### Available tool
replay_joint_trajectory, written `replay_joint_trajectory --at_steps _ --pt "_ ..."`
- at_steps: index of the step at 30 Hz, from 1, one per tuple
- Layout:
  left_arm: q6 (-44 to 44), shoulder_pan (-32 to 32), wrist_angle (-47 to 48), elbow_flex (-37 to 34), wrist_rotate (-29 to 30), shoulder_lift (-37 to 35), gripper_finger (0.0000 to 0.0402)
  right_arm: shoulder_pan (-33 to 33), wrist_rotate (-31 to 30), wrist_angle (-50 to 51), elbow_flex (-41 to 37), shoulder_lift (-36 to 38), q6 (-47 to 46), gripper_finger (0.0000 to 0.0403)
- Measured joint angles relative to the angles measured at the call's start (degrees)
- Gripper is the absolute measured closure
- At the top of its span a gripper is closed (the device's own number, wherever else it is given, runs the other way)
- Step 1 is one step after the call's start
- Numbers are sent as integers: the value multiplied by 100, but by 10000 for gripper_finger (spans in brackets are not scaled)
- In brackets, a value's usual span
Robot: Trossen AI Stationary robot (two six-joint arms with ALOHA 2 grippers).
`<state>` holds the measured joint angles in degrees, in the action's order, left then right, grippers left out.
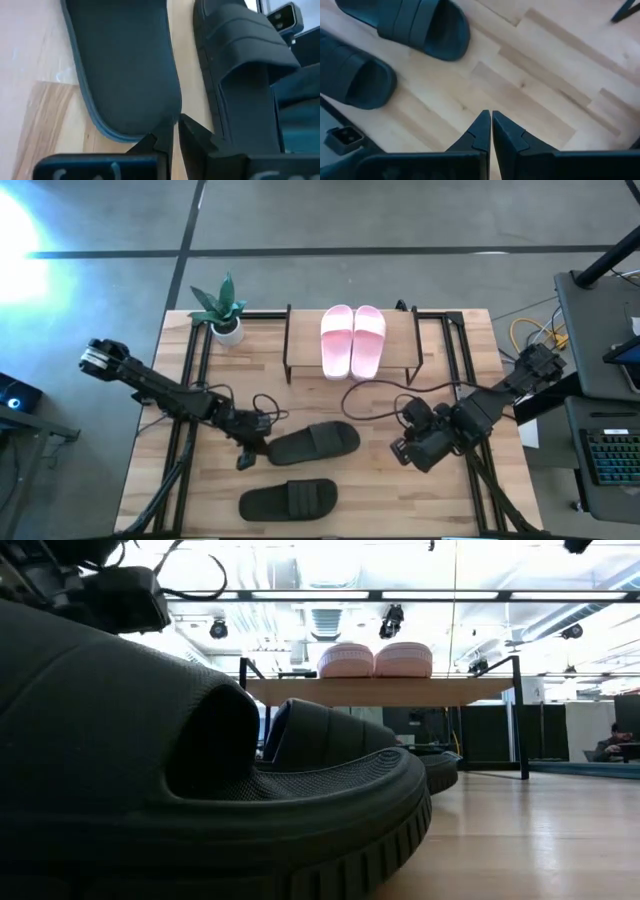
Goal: Pick and place slides into the shelf
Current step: Put the top black slipper under the shelf
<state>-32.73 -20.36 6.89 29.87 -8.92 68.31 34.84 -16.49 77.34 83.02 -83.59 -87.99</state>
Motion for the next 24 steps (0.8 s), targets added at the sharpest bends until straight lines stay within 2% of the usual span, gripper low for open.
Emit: replay_joint_trajectory --at_steps 4,11,18,24 --pt "-58 -109 109 -27 48 0 389 158 97 -213 -3 -36 -466 394" --pt "-440 -189 340 -216 374 0 389 191 396 -1451 -385 -529 -219 394" --pt "-1190 -188 351 -219 956 0 388 121 326 -3394 -1356 -900 -563 394" --pt "-1209 -188 358 -219 1113 0 388 -98 143 -5366 -2121 -1366 -828 394"
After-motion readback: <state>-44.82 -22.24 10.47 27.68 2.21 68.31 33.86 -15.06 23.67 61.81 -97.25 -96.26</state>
